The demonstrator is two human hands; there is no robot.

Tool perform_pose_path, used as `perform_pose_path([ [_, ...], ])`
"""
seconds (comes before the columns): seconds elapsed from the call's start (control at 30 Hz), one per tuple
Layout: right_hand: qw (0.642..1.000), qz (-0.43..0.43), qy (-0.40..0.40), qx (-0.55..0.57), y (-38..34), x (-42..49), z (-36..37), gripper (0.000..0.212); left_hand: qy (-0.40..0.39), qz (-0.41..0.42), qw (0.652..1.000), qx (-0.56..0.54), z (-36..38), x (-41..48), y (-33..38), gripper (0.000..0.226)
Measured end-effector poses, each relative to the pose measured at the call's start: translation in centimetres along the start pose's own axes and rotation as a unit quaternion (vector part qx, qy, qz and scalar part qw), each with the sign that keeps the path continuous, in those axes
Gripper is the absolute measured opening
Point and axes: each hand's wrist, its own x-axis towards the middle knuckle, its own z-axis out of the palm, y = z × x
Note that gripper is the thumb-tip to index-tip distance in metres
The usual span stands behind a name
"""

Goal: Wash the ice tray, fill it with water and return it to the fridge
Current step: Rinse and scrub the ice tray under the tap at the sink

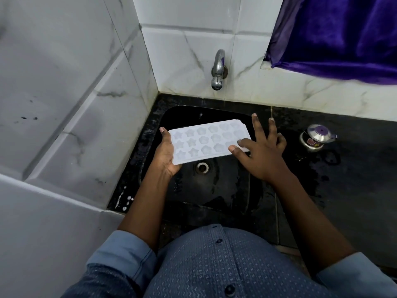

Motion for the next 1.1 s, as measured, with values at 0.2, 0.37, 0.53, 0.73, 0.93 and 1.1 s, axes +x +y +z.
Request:
perform_pose_path([
  [0.2,1.0,-0.001,0.005,-0.008,-0.1,0.4,-0.2,0.064,0.005,0.009,1.0,0.002,-0.2,0.4,-0.2,0.088],
  [0.37,1.0,-0.009,0.005,-0.015,0.0,0.2,0.2,0.062,0.001,0.017,1.0,0.008,0.3,0.1,0.6,0.086],
  [0.53,1.0,0.0,0.016,-0.009,0.2,0.5,0.2,0.061,-0.003,0.006,1.0,0.01,1.0,-0.1,0.1,0.084],
  [0.73,0.999,-0.014,0.032,0.02,0.6,0.3,0.4,0.051,-0.001,0.017,1.0,0.012,0.7,0.4,0.7,0.091],
  [0.93,0.997,-0.032,0.059,0.042,1.1,0.2,0.2,0.05,-0.002,0.014,1.0,0.009,0.6,0.4,0.9,0.092],
  [1.1,0.996,-0.038,0.07,0.032,0.8,0.4,0.6,0.065,-0.011,0.011,1.0,0.0,1.0,-0.1,1.3,0.09],
])
